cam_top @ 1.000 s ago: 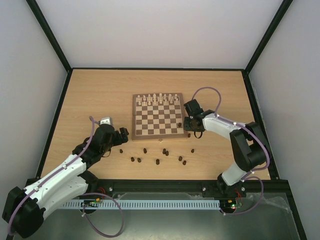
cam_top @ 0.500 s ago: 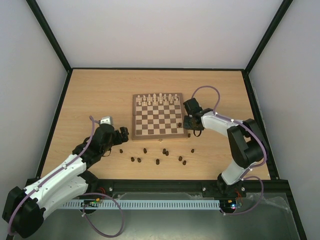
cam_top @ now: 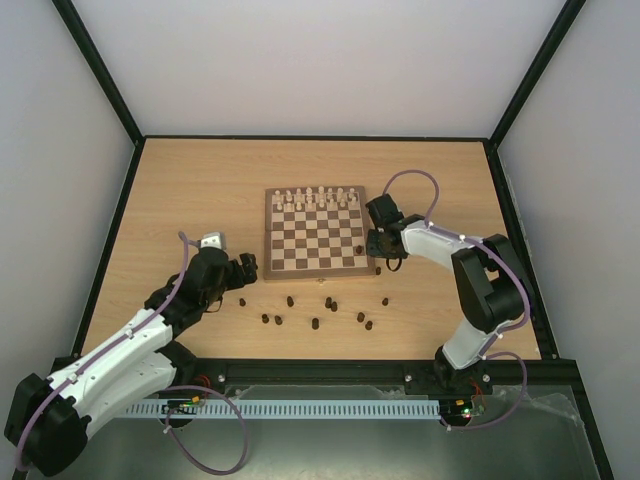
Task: Set up the chess pieces on the board
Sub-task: Pick up the chess piece at the center of the board, then place the chess piece on the chessboard.
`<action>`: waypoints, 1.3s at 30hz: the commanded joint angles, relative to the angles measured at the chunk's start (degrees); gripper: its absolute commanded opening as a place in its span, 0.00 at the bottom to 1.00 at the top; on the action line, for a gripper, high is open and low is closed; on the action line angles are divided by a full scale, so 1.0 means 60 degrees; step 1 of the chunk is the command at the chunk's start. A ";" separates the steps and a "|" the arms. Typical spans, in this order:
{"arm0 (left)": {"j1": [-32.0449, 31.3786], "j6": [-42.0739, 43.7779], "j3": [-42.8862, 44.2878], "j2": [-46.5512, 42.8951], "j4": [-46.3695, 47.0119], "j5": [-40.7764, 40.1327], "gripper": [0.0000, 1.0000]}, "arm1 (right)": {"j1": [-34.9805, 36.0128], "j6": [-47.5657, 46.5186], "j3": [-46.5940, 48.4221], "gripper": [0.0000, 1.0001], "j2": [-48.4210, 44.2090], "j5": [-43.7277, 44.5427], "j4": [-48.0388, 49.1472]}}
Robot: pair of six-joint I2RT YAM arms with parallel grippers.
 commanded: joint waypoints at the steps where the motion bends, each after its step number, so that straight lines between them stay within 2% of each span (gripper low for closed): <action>1: -0.0020 0.0101 0.0005 -0.0153 0.0093 -0.0038 0.99 | -0.0053 0.0020 0.0245 0.13 0.0219 0.0127 -0.0226; 7: -0.0020 0.0008 -0.0023 -0.0197 0.0027 -0.0128 0.99 | -0.0052 0.0041 0.0256 0.05 0.0061 0.0247 -0.0377; 14: -0.0011 -0.0110 0.0080 -0.0196 -0.0159 -0.0235 0.99 | -0.0053 -0.0005 0.0567 0.05 -0.1089 0.0545 -0.1086; 22: -0.0019 -0.0185 0.0127 -0.0121 -0.0145 -0.0272 0.99 | 0.0296 -0.0291 0.1439 0.05 -0.1983 -0.0028 -0.1901; 30: -0.0012 -0.0214 0.0231 -0.0069 -0.0169 -0.0288 0.99 | 0.1292 -0.0578 0.2442 0.06 -0.1292 -0.0428 -0.2492; 39: -0.0020 -0.0230 0.0188 -0.0172 -0.0246 -0.0329 0.99 | 0.1782 -0.0680 0.2779 0.06 -0.0215 -0.0375 -0.2624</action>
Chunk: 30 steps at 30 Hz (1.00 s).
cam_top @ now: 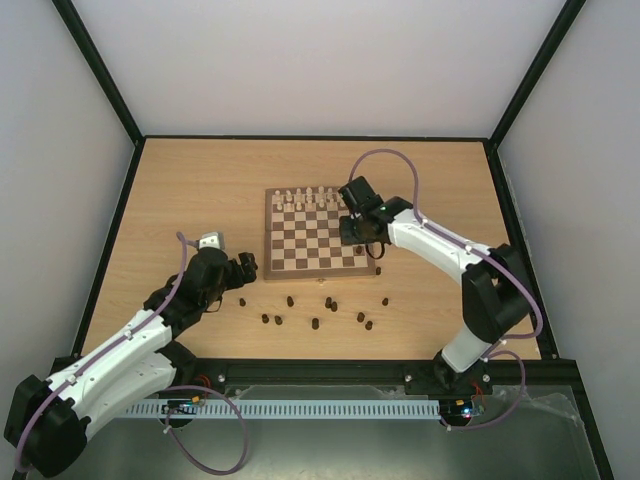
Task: Set up the chess pieces on the board
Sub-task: Place the chess piece on the chessboard.
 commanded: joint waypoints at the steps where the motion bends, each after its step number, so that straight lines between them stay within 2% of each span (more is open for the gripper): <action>1: -0.0012 -0.0075 0.0179 -0.0087 -0.0222 -0.0229 0.99 | 0.0191 -0.0152 0.0257 0.06 0.0536 0.0041 -0.0570; 13: -0.0017 -0.0095 0.0146 -0.0281 -0.0346 -0.0321 0.99 | 0.0352 -0.0100 0.0146 0.06 0.1345 0.0139 -0.0129; 30: -0.0018 -0.0118 0.0074 -0.0352 -0.0376 -0.0336 0.99 | 0.0366 -0.0100 0.0026 0.07 0.1713 0.0078 0.0098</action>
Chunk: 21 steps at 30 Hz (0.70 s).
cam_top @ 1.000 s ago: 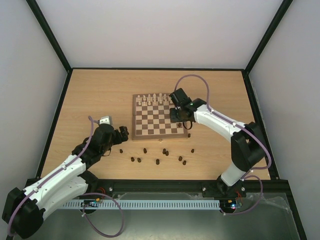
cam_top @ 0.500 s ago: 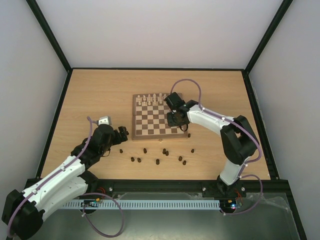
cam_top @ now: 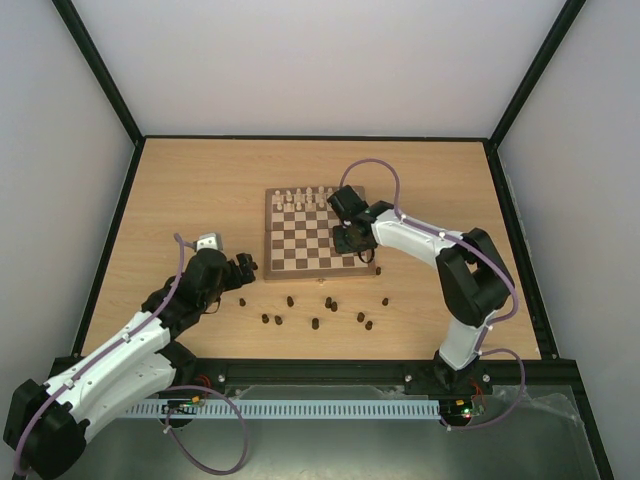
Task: Set up the chess pieces on the board
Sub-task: Place the chess piece on the chessboard.
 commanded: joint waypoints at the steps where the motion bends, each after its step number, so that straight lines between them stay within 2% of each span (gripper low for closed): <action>1: -0.0018 -0.0073 0.0074 -0.0122 -0.0076 -0.0183 0.99 | 0.0064 -0.0097 0.0008 0.07 0.0203 0.0045 -0.0164; 18: -0.0012 -0.0081 0.0041 -0.0099 -0.0048 -0.0161 0.99 | 0.0079 -0.0124 -0.0058 0.12 0.0253 0.0005 -0.0197; 21: -0.0020 -0.0094 0.0056 -0.0121 -0.0044 -0.0161 0.99 | 0.0079 -0.0140 -0.0043 0.15 0.0253 -0.0004 -0.0220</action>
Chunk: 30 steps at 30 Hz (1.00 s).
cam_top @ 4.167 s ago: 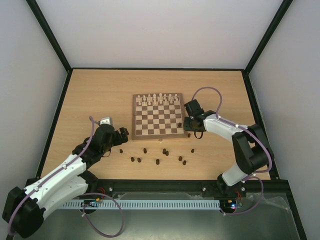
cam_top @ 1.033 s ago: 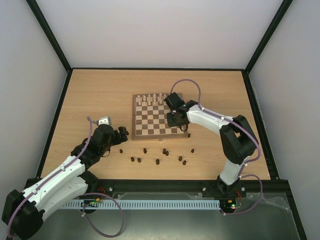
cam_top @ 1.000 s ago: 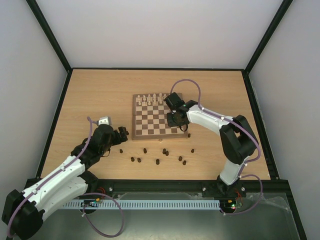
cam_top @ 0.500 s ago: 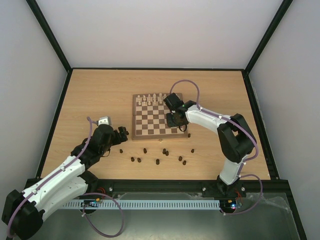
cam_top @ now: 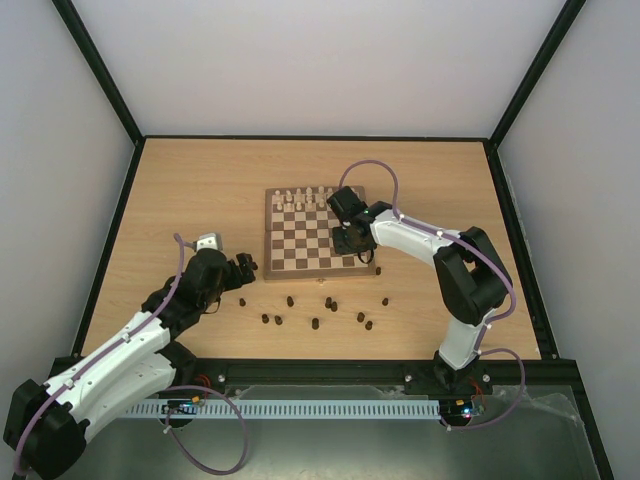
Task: Set up the chess pieces on the board
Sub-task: Place the chess piece on the chessboard, then pick up the chess piece at the center of the board.
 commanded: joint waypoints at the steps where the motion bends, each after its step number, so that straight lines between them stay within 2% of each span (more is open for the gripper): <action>1: -0.0012 -0.0072 0.0052 -0.0112 -0.0044 -0.0154 0.99 | 0.0075 -0.0090 -0.0047 0.15 0.0098 0.0014 -0.0244; 14: -0.0020 -0.0087 0.0045 -0.0110 -0.0019 -0.0141 0.99 | 0.0089 -0.0068 -0.0028 0.19 -0.0089 0.0023 -0.0348; 19: -0.0014 -0.0085 0.0067 -0.0147 -0.0048 -0.0119 0.99 | 0.0111 -0.0056 -0.0012 0.20 -0.0615 0.0037 -0.0381; 23: -0.0018 -0.0067 0.0129 -0.0214 -0.0139 -0.0094 0.99 | 0.0133 0.0007 -0.0042 0.24 -0.1310 0.0068 -0.0484; 30: -0.0012 -0.0093 0.0264 -0.0413 -0.0374 -0.0033 0.99 | 0.0147 0.0296 -0.1102 0.42 -0.2831 0.0356 -0.0759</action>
